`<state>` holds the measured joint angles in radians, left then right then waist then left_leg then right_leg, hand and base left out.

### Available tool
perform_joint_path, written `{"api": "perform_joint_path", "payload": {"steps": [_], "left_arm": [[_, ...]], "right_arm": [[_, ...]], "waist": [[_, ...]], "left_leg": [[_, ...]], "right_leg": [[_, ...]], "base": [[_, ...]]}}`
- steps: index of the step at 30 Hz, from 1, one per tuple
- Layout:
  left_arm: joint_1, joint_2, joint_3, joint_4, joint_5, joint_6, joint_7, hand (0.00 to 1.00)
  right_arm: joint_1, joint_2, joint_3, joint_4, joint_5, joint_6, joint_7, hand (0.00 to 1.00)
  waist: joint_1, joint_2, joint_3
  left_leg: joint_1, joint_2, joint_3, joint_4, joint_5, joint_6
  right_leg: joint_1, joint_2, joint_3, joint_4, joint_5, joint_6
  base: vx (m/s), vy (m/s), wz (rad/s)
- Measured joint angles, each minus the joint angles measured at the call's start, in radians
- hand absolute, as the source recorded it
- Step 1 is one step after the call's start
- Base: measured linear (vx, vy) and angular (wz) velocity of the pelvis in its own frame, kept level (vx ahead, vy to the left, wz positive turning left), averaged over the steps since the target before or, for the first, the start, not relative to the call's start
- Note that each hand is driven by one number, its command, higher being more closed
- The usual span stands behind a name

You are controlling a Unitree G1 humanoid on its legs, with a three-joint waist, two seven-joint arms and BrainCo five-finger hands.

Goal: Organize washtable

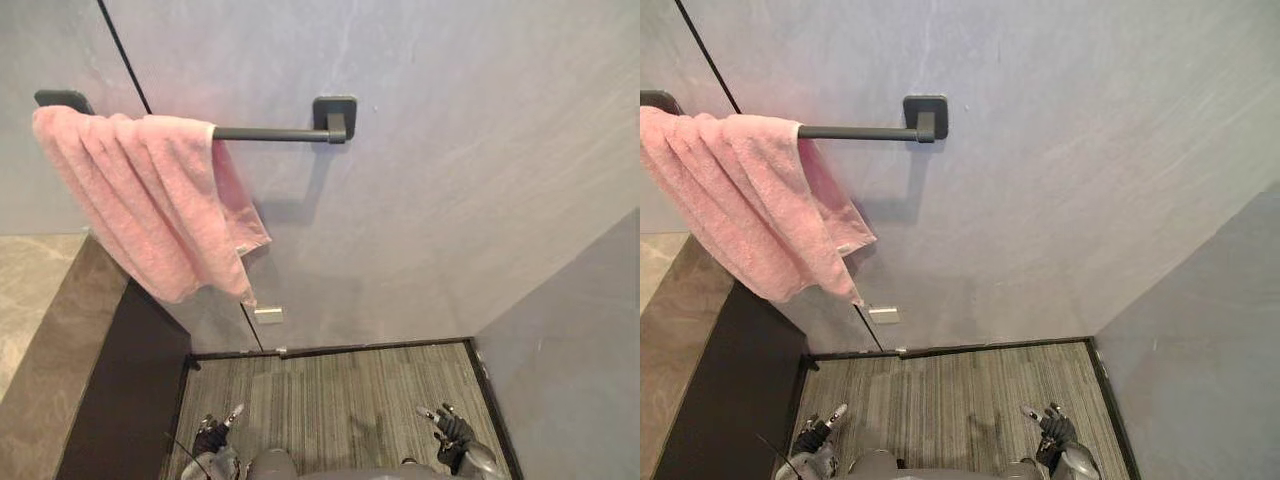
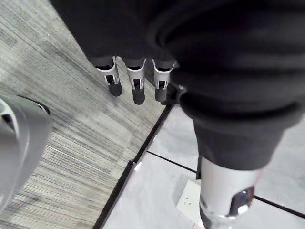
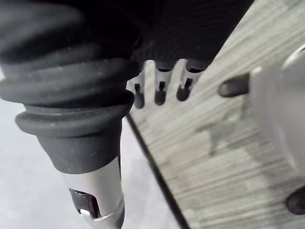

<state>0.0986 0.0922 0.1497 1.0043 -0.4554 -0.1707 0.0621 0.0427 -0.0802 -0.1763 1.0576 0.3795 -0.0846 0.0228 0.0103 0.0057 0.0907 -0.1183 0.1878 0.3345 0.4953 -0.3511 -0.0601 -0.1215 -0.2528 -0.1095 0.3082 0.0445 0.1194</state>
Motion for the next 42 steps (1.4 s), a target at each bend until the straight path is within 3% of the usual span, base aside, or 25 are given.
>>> {"api": "perform_joint_path", "payload": {"steps": [1, 2, 4, 5, 7, 8, 9, 10, 11, 13, 19, 22, 25, 26, 27, 28, 31, 34, 38, 42], "left_arm": [[0.002, 0.007, -0.033, 0.000, 0.016, 0.001, -0.007, 0.00], [0.004, 0.010, -0.040, 0.000, 0.022, 0.001, -0.012, 0.00], [0.018, 0.011, -0.067, -0.003, 0.038, 0.001, -0.023, 0.00], [0.019, 0.009, -0.070, -0.003, 0.038, 0.006, -0.030, 0.00], [0.015, 0.010, -0.069, -0.002, 0.038, 0.007, -0.040, 0.00], [0.009, 0.008, -0.069, -0.002, 0.038, 0.008, -0.041, 0.00], [0.009, 0.000, -0.065, 0.006, 0.038, 0.009, -0.041, 0.00], [0.012, -0.026, -0.060, 0.008, 0.038, 0.011, -0.045, 0.00], [0.017, -0.050, -0.058, 0.008, 0.038, 0.011, -0.052, 0.00], [0.018, -0.064, -0.055, 0.009, 0.038, 0.011, -0.060, 0.00], [0.002, -0.072, 0.019, 0.003, 0.035, 0.005, -0.062, 0.00], [0.001, -0.066, 0.020, 0.004, 0.035, 0.005, -0.061, 0.00], [0.011, -0.065, 0.020, 0.005, 0.035, 0.007, -0.061, 0.00], [0.009, -0.066, 0.019, 0.005, 0.036, 0.007, -0.059, 0.00], [0.008, -0.070, 0.019, 0.005, 0.035, 0.008, -0.057, 0.00], [0.010, -0.071, 0.018, 0.004, 0.035, 0.007, -0.057, 0.00], [0.000, -0.058, -0.004, -0.001, 0.035, 0.008, -0.054, 0.00], [0.012, -0.048, -0.035, -0.004, 0.037, 0.008, -0.055, 0.00], [0.012, -0.040, -0.038, -0.032, 0.050, 0.007, -0.054, 0.00], [0.042, -0.028, -0.065, -0.227, 0.077, 0.008, -0.037, 0.00]], "right_arm": [[0.018, 0.010, -0.017, 0.000, 0.032, 0.000, -0.001, 0.00], [0.027, 0.015, -0.020, -0.001, 0.040, 0.000, 0.000, 0.00], [0.045, 0.027, -0.025, -0.004, 0.048, -0.001, 0.001, 0.00], [0.043, 0.031, -0.031, -0.009, 0.052, -0.004, 0.002, 0.00], [0.043, 0.034, -0.033, -0.009, 0.052, -0.005, 0.002, 0.00], [0.044, 0.039, -0.035, -0.008, 0.052, -0.005, 0.002, 0.00], [0.047, 0.034, -0.048, -0.003, 0.052, -0.006, 0.002, 0.00], [0.036, 0.030, -0.062, -0.002, 0.052, -0.009, 0.001, 0.00], [0.030, 0.028, -0.064, -0.002, 0.052, -0.015, 0.001, 0.00], [0.028, 0.025, -0.064, 0.002, 0.051, -0.016, 0.002, 0.00], [0.042, 0.030, -0.085, 0.019, 0.050, -0.016, 0.002, 0.00], [0.032, 0.029, -0.101, 0.018, 0.050, -0.016, 0.001, 0.00], [0.024, 0.013, -0.102, 0.011, 0.051, -0.017, 0.001, 0.00], [0.027, 0.008, -0.103, 0.009, 0.051, -0.017, 0.000, 0.00], [0.027, 0.005, -0.107, 0.009, 0.051, -0.017, 0.000, 0.00], [0.031, 0.004, -0.120, 0.009, 0.051, -0.017, -0.001, 0.00], [0.041, 0.030, -0.133, 0.013, 0.054, -0.016, -0.002, 0.00], [0.038, 0.038, -0.120, 0.011, 0.064, -0.017, -0.002, 0.00], [0.024, 0.039, -0.071, -0.015, 0.064, -0.017, 0.000, 0.00], [0.014, 0.029, -0.009, -0.083, 0.062, -0.021, 0.000, 0.00]], "waist": [[-0.005, 0.004, 0.002], [-0.011, 0.004, 0.002], [-0.043, 0.003, 0.003], [-0.057, 0.005, 0.004], [-0.056, 0.005, 0.004], [-0.050, -0.007, 0.006], [-0.049, -0.009, 0.005], [-0.049, 0.015, 0.011], [-0.049, 0.025, 0.019], [-0.049, 0.030, 0.023], [-0.031, 0.000, 0.037], [-0.017, -0.005, 0.040], [-0.019, 0.003, 0.040], [-0.026, 0.009, 0.037], [-0.024, 0.019, 0.032], [-0.025, 0.026, 0.020], [-0.027, 0.008, 0.015], [-0.026, 0.018, 0.003], [-0.025, 0.031, -0.005], [-0.025, 0.026, -0.007]], "left_leg": [[0.039, -0.017, 0.014, -0.051, 0.018, 0.030], [0.056, -0.022, 0.016, -0.073, 0.027, 0.037], [0.117, -0.054, 0.022, -0.155, 0.058, 0.062], [0.147, -0.071, 0.024, -0.206, 0.081, 0.065], [0.155, -0.074, 0.025, -0.225, 0.093, 0.062], [0.158, -0.088, 0.025, -0.235, 0.102, 0.056], [0.171, -0.097, 0.020, -0.262, 0.109, 0.052], [0.186, -0.091, 0.022, -0.305, 0.138, 0.032], [0.204, -0.099, 0.022, -0.350, 0.156, 0.023], [0.224, -0.099, 0.018, -0.381, 0.163, 0.017], [0.148, -0.101, -0.092, -0.198, 0.166, 0.013], [0.103, -0.098, -0.084, -0.120, 0.172, 0.001], [0.082, -0.021, -0.032, -0.039, 0.148, 0.020], [0.088, 0.017, -0.043, -0.094, 0.164, 0.006], [0.095, 0.012, -0.070, -0.146, 0.175, -0.041], [0.124, -0.009, -0.088, -0.236, 0.173, -0.044], [0.198, -0.070, -0.089, -0.417, 0.222, -0.025], [0.215, -0.097, -0.087, -0.450, 0.230, -0.017], [0.221, -0.106, -0.088, -0.463, 0.232, -0.014], [0.223, -0.104, -0.091, -0.473, 0.238, -0.006]], "right_leg": [[-0.056, 0.000, 0.010, 0.124, 0.006, -0.035], [-0.068, 0.007, 0.010, 0.175, -0.005, -0.039], [-0.092, 0.039, -0.016, 0.314, -0.093, -0.045], [-0.093, 0.090, -0.058, 0.332, -0.164, -0.050], [-0.085, 0.159, -0.096, 0.254, -0.195, -0.049], [-0.045, 0.213, -0.118, 0.053, -0.179, -0.067], [0.006, 0.229, -0.137, -0.058, -0.150, -0.144], [0.038, 0.251, -0.132, -0.131, -0.101, -0.148], [0.049, 0.259, -0.119, -0.171, -0.090, -0.162], [0.056, 0.269, -0.115, -0.177, -0.088, -0.164], [0.149, 0.245, -0.167, -0.257, -0.082, -0.156], [0.154, 0.227, -0.172, -0.282, -0.073, -0.149], [0.154, 0.217, -0.189, -0.284, -0.074, -0.140], [0.153, 0.215, -0.199, -0.283, -0.070, -0.124], [0.155, 0.215, -0.198, -0.284, -0.062, -0.110], [0.153, 0.213, -0.199, -0.300, -0.050, -0.093], [0.154, 0.182, -0.217, -0.330, -0.016, -0.084], [0.161, 0.167, -0.213, -0.330, -0.012, -0.077], [0.161, 0.163, -0.210, -0.330, -0.009, -0.073], [0.160, 0.165, -0.213, -0.331, -0.009, -0.074]], "base": [[-0.02, 0.252, -0.21], [0.02, 0.184, 0.01], [0.06, 0.082, 0.17], [0.09, 0.025, 0.09], [0.14, -0.042, 0.00], [0.15, -0.072, -0.07], [0.16, -0.049, -0.15], [0.15, -0.029, -0.27], [0.15, -0.037, -0.28], [0.09, -0.042, -0.13], [-0.01, -0.022, 0.34], [-0.05, 0.077, 0.11], [-0.05, 0.136, 0.11], [0.01, 0.187, 0.19], [0.08, 0.275, 0.21], [0.10, 0.253, 0.24], [0.07, 0.180, 0.21], [0.03, 0.117, 0.00], [0.02, 0.033, 0.00], [-0.01, -0.003, 0.01]]}}
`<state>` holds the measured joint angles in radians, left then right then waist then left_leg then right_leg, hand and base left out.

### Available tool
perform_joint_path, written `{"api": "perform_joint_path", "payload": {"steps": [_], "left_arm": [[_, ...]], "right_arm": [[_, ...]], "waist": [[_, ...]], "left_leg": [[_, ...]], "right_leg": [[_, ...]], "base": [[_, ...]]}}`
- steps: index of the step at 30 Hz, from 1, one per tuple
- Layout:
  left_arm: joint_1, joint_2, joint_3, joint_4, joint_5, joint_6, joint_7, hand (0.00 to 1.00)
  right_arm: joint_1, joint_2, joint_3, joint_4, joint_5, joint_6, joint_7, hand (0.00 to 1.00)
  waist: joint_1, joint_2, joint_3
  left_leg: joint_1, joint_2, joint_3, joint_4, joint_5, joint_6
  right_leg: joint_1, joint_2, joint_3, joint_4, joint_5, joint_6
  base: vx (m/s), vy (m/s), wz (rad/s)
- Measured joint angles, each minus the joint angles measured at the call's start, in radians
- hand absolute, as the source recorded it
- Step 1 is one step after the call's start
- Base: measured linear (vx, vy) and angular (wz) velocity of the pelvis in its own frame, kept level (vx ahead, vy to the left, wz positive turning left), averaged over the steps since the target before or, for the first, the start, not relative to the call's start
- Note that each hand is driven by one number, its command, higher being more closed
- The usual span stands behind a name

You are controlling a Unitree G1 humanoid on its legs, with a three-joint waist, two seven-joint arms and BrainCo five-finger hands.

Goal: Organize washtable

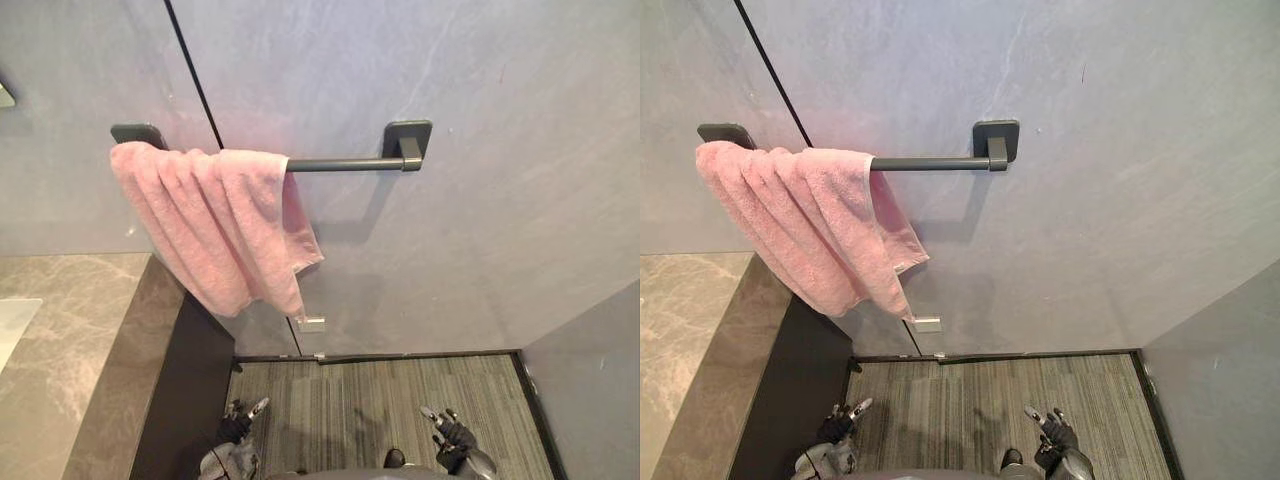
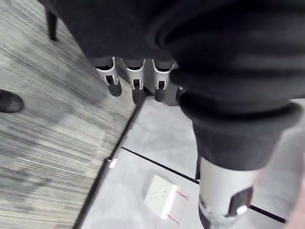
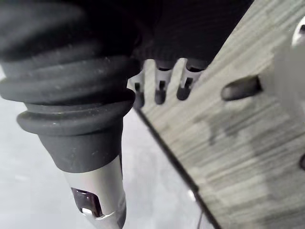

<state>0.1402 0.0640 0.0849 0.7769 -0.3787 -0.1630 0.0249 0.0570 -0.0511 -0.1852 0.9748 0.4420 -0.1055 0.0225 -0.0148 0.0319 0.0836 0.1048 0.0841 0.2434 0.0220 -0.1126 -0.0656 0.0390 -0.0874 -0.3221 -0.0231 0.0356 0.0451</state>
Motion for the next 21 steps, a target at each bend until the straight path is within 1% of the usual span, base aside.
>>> {"api": "perform_joint_path", "payload": {"steps": [2, 3, 4, 5, 6, 7, 8, 10, 11, 13, 14, 15, 16, 17, 18, 20, 21], "left_arm": [[0.000, 0.025, -0.027, -0.132, 0.010, 0.000, -0.003, 0.00], [-0.003, 0.054, -0.041, -0.216, 0.020, 0.000, -0.009, 0.00], [-0.004, 0.070, -0.045, -0.257, 0.022, 0.000, -0.018, 0.00], [-0.007, 0.111, -0.046, -0.342, 0.031, -0.002, -0.037, 0.00], [-0.012, 0.147, -0.048, -0.393, 0.038, -0.002, -0.051, 0.00], [-0.014, 0.167, -0.049, -0.420, 0.038, -0.002, -0.059, 0.00], [-0.020, 0.209, -0.056, -0.471, 0.037, -0.002, -0.079, 0.00], [-0.043, 0.271, -0.095, -0.508, 0.037, 0.000, -0.119, 0.00], [-0.047, 0.287, -0.108, -0.518, 0.037, 0.000, -0.134, 0.00], [-0.051, 0.366, -0.178, -0.569, 0.035, 0.004, -0.192, 0.00], [-0.050, 0.389, -0.196, -0.583, 0.034, 0.005, -0.207, 0.00], [-0.050, 0.438, -0.234, -0.609, 0.024, 0.007, -0.244, 0.00], [-0.050, 0.474, -0.264, -0.621, 0.016, 0.008, -0.268, 0.00], [-0.050, 0.493, -0.280, -0.626, 0.014, 0.009, -0.284, 0.00], [-0.050, 0.529, -0.309, -0.633, -0.004, 0.015, -0.318, 0.00], [-0.044, 0.573, -0.339, -0.652, -0.009, 0.027, -0.353, 0.00], [-0.039, 0.615, -0.368, -0.670, -0.017, 0.030, -0.376, 0.00]], "right_arm": [[-0.008, -0.005, 0.005, -0.023, 0.000, -0.002, 0.000, 0.00], [-0.013, -0.011, 0.012, -0.028, 0.000, -0.002, 0.001, 0.00], [-0.019, -0.015, 0.017, -0.030, -0.001, -0.002, 0.001, 0.00], [-0.026, -0.029, 0.035, -0.031, -0.001, -0.002, 0.003, 0.00], [-0.030, -0.039, 0.043, -0.033, -0.003, -0.002, 0.004, 0.00], [-0.031, -0.042, 0.043, -0.037, -0.003, -0.002, 0.004, 0.00], [-0.032, -0.048, 0.044, -0.048, -0.003, -0.001, 0.005, 0.00], [-0.032, -0.063, 0.047, -0.049, -0.004, 0.004, 0.018, 0.00], [-0.032, -0.067, 0.048, -0.049, -0.004, 0.006, 0.025, 0.00], [-0.033, -0.079, 0.050, -0.048, -0.005, 0.009, 0.046, 0.00], [-0.033, -0.082, 0.053, -0.048, -0.007, 0.012, 0.047, 0.00], [-0.039, -0.096, 0.080, -0.043, -0.014, 0.020, 0.051, 0.00], [-0.050, -0.101, 0.085, -0.027, -0.020, 0.024, 0.063, 0.00], [-0.055, -0.103, 0.086, -0.017, -0.021, 0.027, 0.069, 0.00], [-0.061, -0.107, 0.087, -0.005, -0.023, 0.033, 0.076, 0.00], [-0.062, -0.113, 0.090, 0.001, -0.024, 0.037, 0.089, 0.00], [-0.066, -0.123, 0.111, 0.017, -0.025, 0.037, 0.090, 0.00]], "waist": [[-0.001, -0.004, -0.003], [-0.002, -0.006, -0.003], [-0.004, -0.006, -0.003], [-0.011, -0.006, -0.005], [-0.018, -0.005, -0.006], [-0.022, -0.005, -0.006], [-0.025, -0.003, -0.007], [-0.025, -0.002, -0.008], [-0.025, -0.002, -0.008], [-0.028, -0.002, -0.008], [-0.027, -0.002, -0.009], [-0.028, -0.002, -0.011], [-0.030, -0.001, -0.012], [-0.030, 0.001, -0.014], [-0.031, 0.004, -0.017], [-0.033, 0.006, -0.019], [-0.033, 0.007, -0.020]], "left_leg": [[0.002, -0.002, -0.005, -0.024, 0.018, -0.001], [-0.001, -0.002, -0.007, -0.030, 0.022, 0.001], [-0.001, -0.002, -0.008, -0.033, 0.024, 0.003], [0.001, -0.003, -0.009, -0.044, 0.032, 0.001], [0.000, -0.004, -0.009, -0.051, 0.037, 0.000], [0.000, -0.006, -0.009, -0.056, 0.042, 0.002], [0.000, -0.012, -0.010, -0.061, 0.047, 0.004], [-0.007, -0.015, -0.009, -0.060, 0.050, 0.006], [-0.006, -0.015, -0.009, -0.060, 0.050, 0.006], [0.000, -0.018, -0.009, -0.060, 0.050, 0.006], [0.001, -0.018, -0.008, -0.061, 0.050, 0.006], [0.000, -0.019, -0.007, -0.060, 0.050, 0.006], [0.000, -0.019, -0.006, -0.060, 0.050, 0.007], [0.000, -0.020, -0.006, -0.060, 0.050, 0.007], [0.001, -0.021, -0.005, -0.060, 0.050, 0.007], [0.002, -0.023, -0.003, -0.060, 0.050, 0.007], [0.003, -0.024, -0.002, -0.060, 0.050, 0.007]], "right_leg": [[-0.008, -0.001, -0.004, 0.000, 0.003, -0.003], [-0.012, -0.001, -0.004, -0.001, 0.006, -0.004], [-0.013, -0.001, -0.004, -0.003, 0.007, -0.005], [-0.014, 0.000, -0.004, -0.007, 0.011, -0.006], [-0.015, 0.001, -0.004, -0.015, 0.017, -0.007], [-0.016, 0.001, -0.004, -0.018, 0.020, -0.008], [-0.023, 0.001, -0.004, -0.026, 0.027, -0.007], [-0.021, 0.001, -0.003, -0.045, 0.041, -0.006], [-0.019, 0.002, -0.003, -0.050, 0.044, -0.006], [-0.009, 0.005, -0.004, -0.059, 0.050, -0.005], [-0.006, 0.005, -0.004, -0.065, 0.053, -0.005], [-0.004, 0.004, -0.003, -0.073, 0.059, -0.003], [-0.004, 0.003, -0.002, -0.073, 0.060, -0.002], [-0.004, 0.002, -0.001, -0.073, 0.061, -0.002], [-0.004, 0.001, 0.000, -0.073, 0.062, -0.001], [-0.004, -0.001, 0.003, -0.073, 0.063, 0.000], [-0.004, -0.001, 0.004, -0.073, 0.064, 0.000]], "base": [[-0.06, -0.013, 0.04], [-0.06, -0.009, 0.01], [-0.07, -0.013, -0.01], [-0.06, -0.015, -0.01], [-0.05, -0.015, -0.01], [-0.04, -0.009, 0.00], [0.00, 0.000, 0.00], [0.00, 0.000, 0.00], [-0.03, -0.009, 0.00], [-0.02, -0.004, 0.00], [-0.03, -0.002, -0.01], [0.00, 0.000, 0.00], [-0.04, 0.001, -0.02], [-0.04, 0.007, -0.02], [-0.05, 0.011, -0.02], [-0.04, 0.010, -0.03], [-0.04, 0.005, -0.04]]}}
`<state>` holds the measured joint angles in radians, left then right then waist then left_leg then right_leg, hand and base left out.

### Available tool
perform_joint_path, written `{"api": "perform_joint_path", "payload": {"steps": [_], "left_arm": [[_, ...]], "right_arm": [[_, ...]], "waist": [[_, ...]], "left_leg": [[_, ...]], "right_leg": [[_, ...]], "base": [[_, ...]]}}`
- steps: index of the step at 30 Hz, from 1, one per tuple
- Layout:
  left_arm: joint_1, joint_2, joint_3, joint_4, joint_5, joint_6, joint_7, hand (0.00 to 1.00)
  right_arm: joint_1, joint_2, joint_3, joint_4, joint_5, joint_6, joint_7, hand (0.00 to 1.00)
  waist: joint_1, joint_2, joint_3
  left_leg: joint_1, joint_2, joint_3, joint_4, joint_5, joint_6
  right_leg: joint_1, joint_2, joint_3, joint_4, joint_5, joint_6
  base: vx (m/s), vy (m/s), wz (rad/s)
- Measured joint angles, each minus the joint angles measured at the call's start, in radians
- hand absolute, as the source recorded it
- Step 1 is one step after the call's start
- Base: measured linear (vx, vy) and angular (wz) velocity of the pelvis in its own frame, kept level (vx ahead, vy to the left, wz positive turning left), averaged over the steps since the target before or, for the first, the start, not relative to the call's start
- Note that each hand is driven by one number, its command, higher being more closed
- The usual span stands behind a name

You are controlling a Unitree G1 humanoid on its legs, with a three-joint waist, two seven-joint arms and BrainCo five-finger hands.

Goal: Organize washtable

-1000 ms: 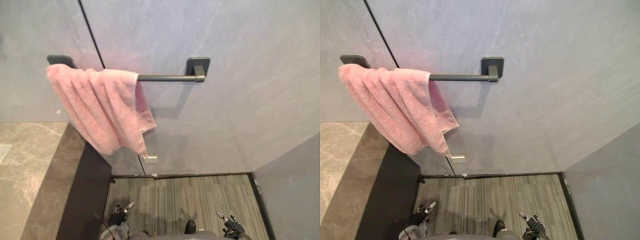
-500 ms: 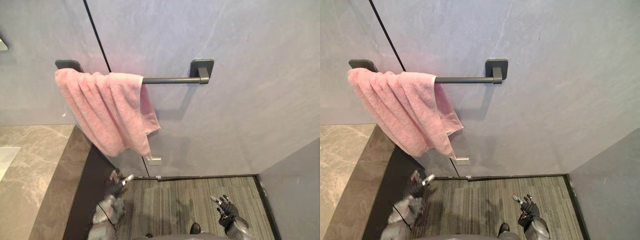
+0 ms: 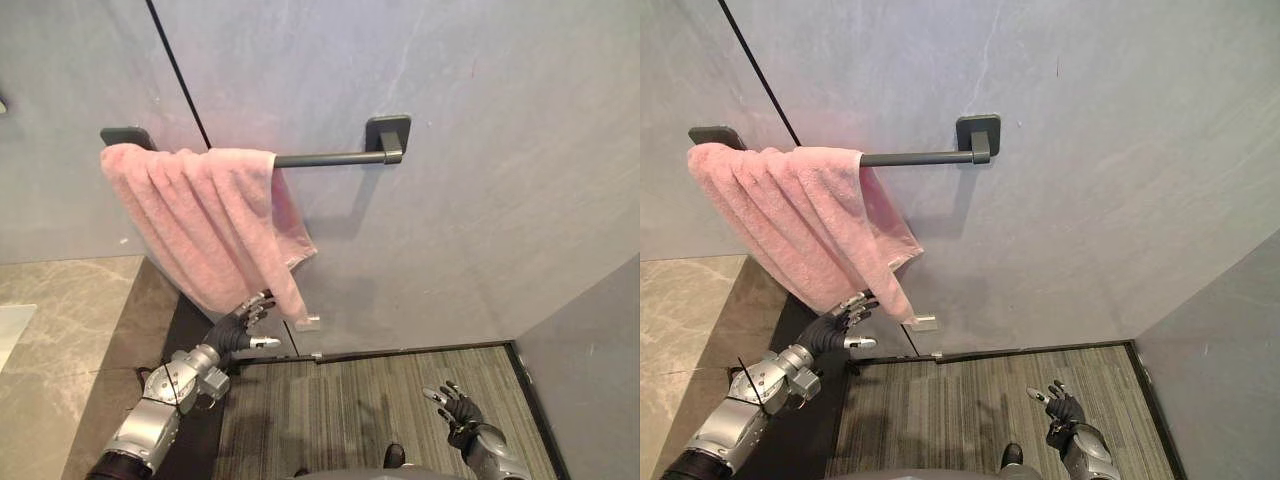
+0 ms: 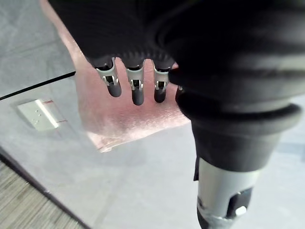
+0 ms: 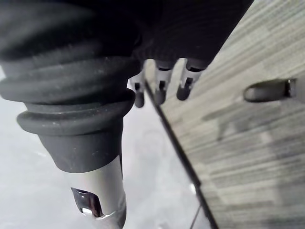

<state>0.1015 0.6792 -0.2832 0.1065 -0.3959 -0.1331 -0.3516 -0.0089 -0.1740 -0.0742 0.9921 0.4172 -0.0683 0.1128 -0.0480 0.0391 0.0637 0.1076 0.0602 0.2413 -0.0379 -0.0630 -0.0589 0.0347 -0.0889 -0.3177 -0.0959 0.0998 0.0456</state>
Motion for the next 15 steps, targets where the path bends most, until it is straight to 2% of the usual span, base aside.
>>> {"api": "perform_joint_path", "payload": {"steps": [4, 9, 12, 15], "left_arm": [[0.023, 0.128, -0.079, -0.087, -0.024, 0.017, -0.078, 0.00], [0.061, 0.264, -0.082, -0.221, -0.082, 0.019, -0.169, 0.00], [0.075, 0.309, -0.043, -0.259, -0.148, 0.017, -0.181, 0.00], [0.073, 0.317, 0.065, -0.264, -0.227, 0.010, -0.185, 0.00]], "right_arm": [[-0.005, -0.011, 0.019, 0.021, -0.007, 0.001, 0.011, 0.00], [-0.007, -0.033, 0.060, 0.047, -0.008, 0.001, 0.041, 0.00], [-0.007, -0.034, 0.081, 0.048, -0.008, 0.000, 0.047, 0.00], [-0.006, -0.038, 0.083, 0.047, -0.006, 0.000, 0.062, 0.00]], "waist": [[-0.002, 0.002, -0.001], [-0.005, 0.011, -0.007], [-0.002, 0.014, -0.009], [0.007, 0.014, -0.010]], "left_leg": [[0.000, -0.003, 0.004, -0.001, 0.000, 0.000], [0.006, -0.007, 0.005, -0.020, 0.005, 0.008], [0.009, -0.009, 0.007, -0.025, 0.005, 0.008], [0.009, -0.010, 0.005, -0.026, 0.006, 0.009]], "right_leg": [[-0.003, -0.001, 0.008, -0.001, 0.002, 0.002], [-0.006, -0.003, 0.011, -0.002, 0.003, 0.003], [-0.006, -0.003, 0.012, -0.002, 0.003, 0.003], [-0.006, -0.004, 0.010, -0.002, 0.003, 0.003]], "base": [[-0.04, 0.002, -0.04], [0.00, 0.000, 0.00], [0.00, 0.000, 0.00], [-0.01, -0.002, 0.02]]}}
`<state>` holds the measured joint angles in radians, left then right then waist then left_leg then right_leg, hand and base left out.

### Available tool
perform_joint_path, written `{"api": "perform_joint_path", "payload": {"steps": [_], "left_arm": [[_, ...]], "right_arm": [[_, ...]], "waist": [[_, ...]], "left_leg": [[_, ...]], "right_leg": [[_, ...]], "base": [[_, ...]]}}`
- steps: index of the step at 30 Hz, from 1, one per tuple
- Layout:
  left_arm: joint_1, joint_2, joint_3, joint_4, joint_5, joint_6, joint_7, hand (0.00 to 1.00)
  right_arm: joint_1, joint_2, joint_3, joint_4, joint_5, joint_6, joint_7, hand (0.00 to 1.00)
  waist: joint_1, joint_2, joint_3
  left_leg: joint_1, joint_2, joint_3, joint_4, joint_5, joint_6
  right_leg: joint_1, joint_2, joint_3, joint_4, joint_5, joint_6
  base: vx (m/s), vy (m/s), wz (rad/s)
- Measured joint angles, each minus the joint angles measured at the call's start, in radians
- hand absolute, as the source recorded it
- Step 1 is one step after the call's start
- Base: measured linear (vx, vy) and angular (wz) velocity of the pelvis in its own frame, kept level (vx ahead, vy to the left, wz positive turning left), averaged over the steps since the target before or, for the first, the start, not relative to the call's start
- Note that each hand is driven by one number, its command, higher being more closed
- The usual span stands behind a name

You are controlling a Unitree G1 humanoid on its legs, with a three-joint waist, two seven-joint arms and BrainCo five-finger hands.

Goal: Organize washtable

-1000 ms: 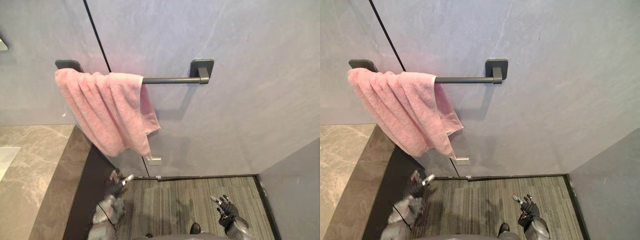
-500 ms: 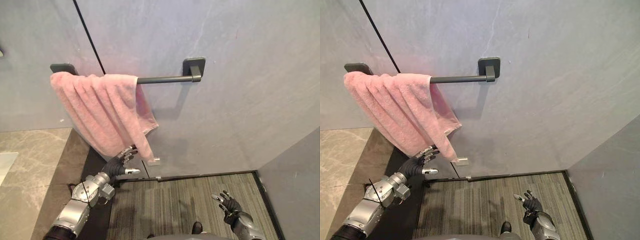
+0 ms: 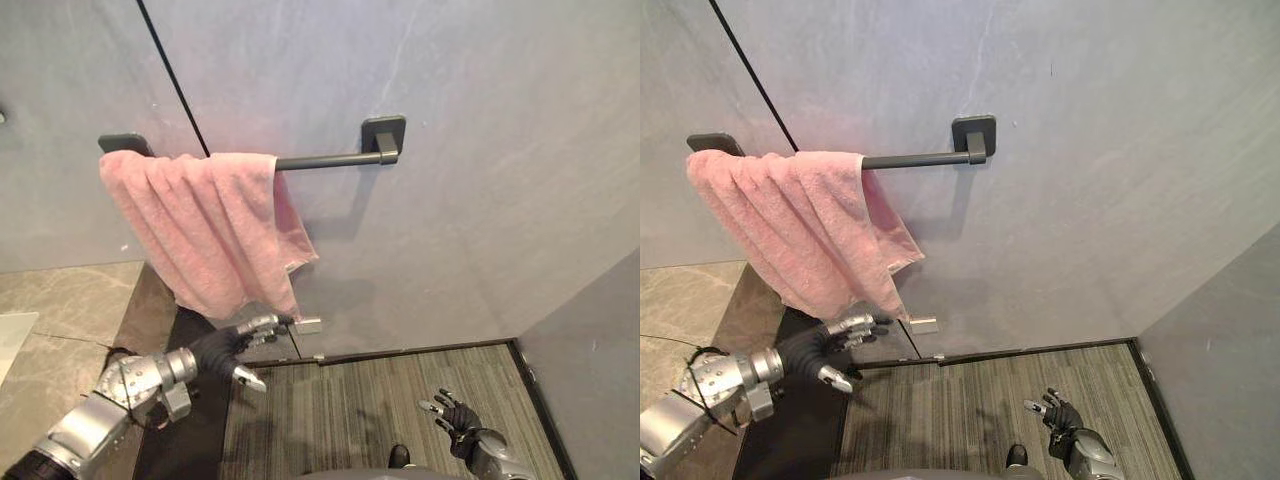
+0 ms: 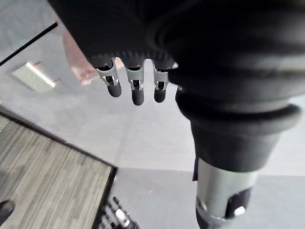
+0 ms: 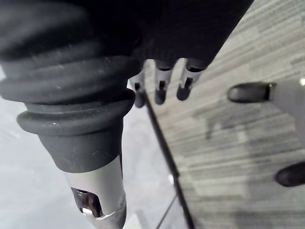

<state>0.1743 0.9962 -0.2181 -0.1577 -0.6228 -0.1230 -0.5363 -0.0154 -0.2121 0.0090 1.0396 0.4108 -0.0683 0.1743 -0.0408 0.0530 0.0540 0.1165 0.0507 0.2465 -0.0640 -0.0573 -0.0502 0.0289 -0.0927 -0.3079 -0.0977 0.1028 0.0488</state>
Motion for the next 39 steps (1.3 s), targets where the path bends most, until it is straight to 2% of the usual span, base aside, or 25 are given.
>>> {"api": "perform_joint_path", "payload": {"steps": [4, 6, 8, 10, 11, 12, 13, 17, 24, 27, 32, 35, 39], "left_arm": [[-0.001, 0.029, 0.127, -0.022, -0.092, -0.018, 0.014, 0.00], [-0.005, 0.026, 0.216, -0.017, -0.113, -0.024, 0.016, 0.00], [-0.033, -0.001, 0.301, 0.011, -0.125, -0.052, 0.033, 0.00], [-0.101, -0.117, 0.452, 0.090, -0.135, -0.103, 0.099, 0.00], [-0.115, -0.143, 0.483, 0.105, -0.136, -0.112, 0.120, 0.00], [-0.127, -0.201, 0.560, 0.125, -0.152, -0.133, 0.171, 0.00], [-0.127, -0.224, 0.592, 0.132, -0.159, -0.148, 0.206, 0.00], [-0.116, -0.252, 0.627, 0.156, -0.171, -0.153, 0.240, 0.00], [-0.115, -0.325, 0.770, 0.193, -0.207, -0.173, 0.239, 0.00], [-0.115, -0.350, 0.823, 0.238, -0.232, -0.194, 0.264, 0.00], [-0.115, -0.352, 0.818, 0.330, -0.227, -0.188, 0.276, 0.00], [-0.115, -0.351, 0.793, 0.408, -0.227, -0.159, 0.272, 0.00], [-0.116, -0.302, 0.656, 0.465, -0.219, -0.105, 0.228, 0.00]], "right_arm": [[0.003, -0.012, -0.002, -0.001, 0.002, -0.004, 0.006, 0.00], [0.007, -0.012, -0.004, -0.001, 0.005, -0.005, 0.006, 0.00], [0.015, -0.012, -0.016, -0.003, 0.009, -0.012, 0.006, 0.00], [0.026, -0.008, -0.046, -0.006, 0.009, -0.024, 0.005, 0.00], [0.028, -0.008, -0.049, -0.007, 0.009, -0.026, 0.004, 0.00], [0.034, -0.008, -0.051, -0.012, 0.008, -0.034, 0.003, 0.00], [0.048, -0.008, -0.053, -0.030, 0.008, -0.038, 0.002, 0.00], [0.060, 0.011, -0.107, -0.044, -0.001, -0.039, -0.001, 0.00], [0.068, 0.010, -0.121, -0.045, -0.021, -0.039, -0.002, 0.00], [0.071, 0.010, -0.131, -0.045, -0.027, -0.039, -0.003, 0.00], [0.072, 0.010, -0.131, -0.051, -0.029, -0.039, -0.017, 0.00], [0.072, 0.008, -0.127, -0.086, -0.029, -0.038, -0.016, 0.00], [0.073, 0.005, -0.109, -0.108, -0.029, -0.034, -0.011, 0.00]], "waist": [[0.004, -0.001, -0.005], [0.011, -0.002, -0.017], [0.027, -0.003, -0.026], [0.049, -0.007, -0.036], [0.055, -0.008, -0.037], [0.057, -0.015, -0.042], [0.057, -0.021, -0.047], [0.067, -0.041, -0.058], [0.066, -0.042, -0.059], [0.068, -0.042, -0.059], [0.082, -0.042, -0.059], [0.081, -0.040, -0.055], [0.080, -0.044, -0.042]], "left_leg": [[-0.004, -0.001, -0.012, -0.002, 0.004, 0.006], [-0.007, -0.001, -0.017, -0.002, 0.005, 0.006], [-0.014, -0.001, -0.019, -0.003, 0.005, 0.006], [-0.016, -0.002, -0.028, -0.008, 0.011, 0.008], [-0.016, -0.001, -0.028, -0.008, 0.011, 0.008], [-0.018, -0.001, -0.034, -0.012, 0.015, 0.007], [-0.017, -0.001, -0.043, -0.024, 0.024, 0.005], [-0.014, -0.007, -0.057, -0.028, 0.033, 0.007], [-0.017, -0.014, -0.066, -0.036, 0.036, 0.011], [-0.018, -0.015, -0.073, -0.036, 0.036, 0.012], [-0.024, -0.016, -0.082, -0.036, 0.037, 0.013], [-0.026, -0.017, -0.084, -0.036, 0.037, 0.013], [-0.037, -0.016, -0.084, -0.036, 0.038, 0.013]], "right_leg": [[0.001, -0.002, -0.016, 0.000, 0.000, 0.000], [0.002, -0.002, -0.020, 0.000, 0.000, 0.000], [0.003, -0.002, -0.021, 0.000, 0.000, 0.000], [0.002, -0.002, -0.028, 0.000, 0.000, 0.000], [0.002, -0.002, -0.028, 0.000, 0.000, 0.000], [0.003, -0.001, -0.033, -0.001, 0.000, 0.000], [0.002, -0.001, -0.042, -0.001, -0.001, 0.000], [0.004, -0.001, -0.051, -0.001, -0.001, 0.000], [0.010, -0.009, -0.054, -0.001, -0.002, 0.001], [0.011, -0.011, -0.060, -0.001, -0.002, 0.002], [0.011, -0.012, -0.070, -0.001, -0.002, 0.002], [0.011, -0.012, -0.072, -0.001, -0.002, 0.002], [0.000, -0.012, -0.071, 0.000, -0.003, 0.002]], "base": [[-0.03, -0.009, 0.09], [-0.04, -0.013, 0.07], [-0.06, -0.014, 0.04], [-0.06, -0.012, 0.08], [-0.05, -0.015, 0.08], [-0.05, -0.019, 0.14], [-0.04, -0.020, 0.20], [-0.02, -0.007, 0.12], [-0.06, 0.000, 0.03], [-0.02, 0.000, 0.07], [-0.01, -0.002, 0.06], [-0.01, -0.001, 0.01], [0.00, 0.000, 0.00]]}}
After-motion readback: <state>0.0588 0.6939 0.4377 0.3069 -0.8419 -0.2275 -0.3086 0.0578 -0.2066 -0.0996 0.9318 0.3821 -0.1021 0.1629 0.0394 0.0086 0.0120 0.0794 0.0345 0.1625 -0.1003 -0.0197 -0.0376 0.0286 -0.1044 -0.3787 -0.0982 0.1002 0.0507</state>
